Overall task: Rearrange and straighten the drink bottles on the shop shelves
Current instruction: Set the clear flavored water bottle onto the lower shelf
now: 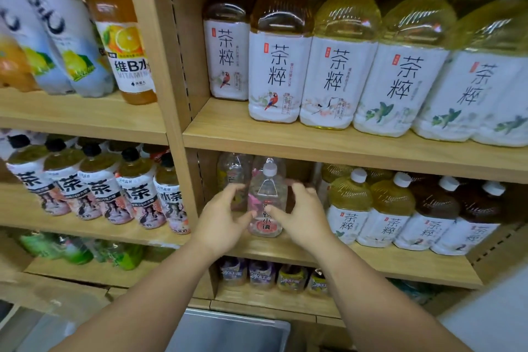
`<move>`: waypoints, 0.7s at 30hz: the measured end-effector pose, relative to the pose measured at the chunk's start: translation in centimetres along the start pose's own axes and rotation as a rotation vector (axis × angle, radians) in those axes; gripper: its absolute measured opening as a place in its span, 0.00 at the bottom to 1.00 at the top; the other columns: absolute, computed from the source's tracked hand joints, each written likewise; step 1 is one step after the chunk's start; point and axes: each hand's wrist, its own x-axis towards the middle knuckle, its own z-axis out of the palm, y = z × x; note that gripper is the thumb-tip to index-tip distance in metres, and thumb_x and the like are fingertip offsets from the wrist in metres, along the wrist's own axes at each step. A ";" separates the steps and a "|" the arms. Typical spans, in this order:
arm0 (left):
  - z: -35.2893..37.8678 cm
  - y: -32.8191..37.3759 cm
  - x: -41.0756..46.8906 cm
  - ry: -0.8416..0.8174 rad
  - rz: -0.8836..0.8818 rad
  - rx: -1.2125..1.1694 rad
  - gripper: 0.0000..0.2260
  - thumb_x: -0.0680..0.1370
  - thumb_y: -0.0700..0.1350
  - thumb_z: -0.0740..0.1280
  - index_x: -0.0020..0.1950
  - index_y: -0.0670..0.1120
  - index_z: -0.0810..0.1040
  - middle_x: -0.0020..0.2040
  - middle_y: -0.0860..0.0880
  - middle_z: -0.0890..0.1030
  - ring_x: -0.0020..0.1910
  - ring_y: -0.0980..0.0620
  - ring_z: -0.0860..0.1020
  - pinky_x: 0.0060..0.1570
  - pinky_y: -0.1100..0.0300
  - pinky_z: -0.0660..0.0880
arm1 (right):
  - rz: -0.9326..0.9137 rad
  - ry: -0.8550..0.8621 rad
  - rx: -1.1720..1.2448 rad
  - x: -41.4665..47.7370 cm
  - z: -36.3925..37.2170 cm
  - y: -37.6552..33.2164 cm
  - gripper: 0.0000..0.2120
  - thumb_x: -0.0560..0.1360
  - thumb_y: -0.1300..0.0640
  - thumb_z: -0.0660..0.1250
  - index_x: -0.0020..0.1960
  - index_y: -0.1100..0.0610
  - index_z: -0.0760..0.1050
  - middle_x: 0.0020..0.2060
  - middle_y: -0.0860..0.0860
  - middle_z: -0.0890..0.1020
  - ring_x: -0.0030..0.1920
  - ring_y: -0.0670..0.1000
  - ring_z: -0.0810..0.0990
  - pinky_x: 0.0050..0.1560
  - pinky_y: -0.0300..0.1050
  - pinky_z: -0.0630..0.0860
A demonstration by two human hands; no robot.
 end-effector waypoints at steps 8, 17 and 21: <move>-8.4 5.9 -1.9 0.125 0.235 0.069 0.15 0.75 0.52 0.76 0.60 0.53 0.81 0.56 0.57 0.80 0.57 0.58 0.78 0.60 0.57 0.76 | -0.238 0.147 -0.019 -2.6 -6.0 -7.6 0.09 0.74 0.44 0.74 0.51 0.47 0.82 0.46 0.41 0.81 0.48 0.42 0.79 0.52 0.42 0.77; -20.2 8.6 -1.9 0.168 0.333 0.054 0.18 0.76 0.57 0.74 0.63 0.58 0.77 0.57 0.60 0.77 0.55 0.63 0.76 0.54 0.59 0.77 | -0.403 0.269 -0.028 -2.9 -8.0 -19.8 0.12 0.73 0.40 0.73 0.54 0.43 0.79 0.48 0.39 0.79 0.47 0.39 0.78 0.50 0.43 0.77; -26.6 7.9 -1.5 0.222 0.332 0.062 0.20 0.76 0.56 0.74 0.66 0.58 0.76 0.60 0.57 0.77 0.55 0.60 0.76 0.50 0.62 0.73 | -0.435 0.310 -0.008 -2.7 -7.4 -25.8 0.09 0.74 0.41 0.74 0.51 0.40 0.77 0.48 0.39 0.79 0.49 0.38 0.77 0.49 0.40 0.75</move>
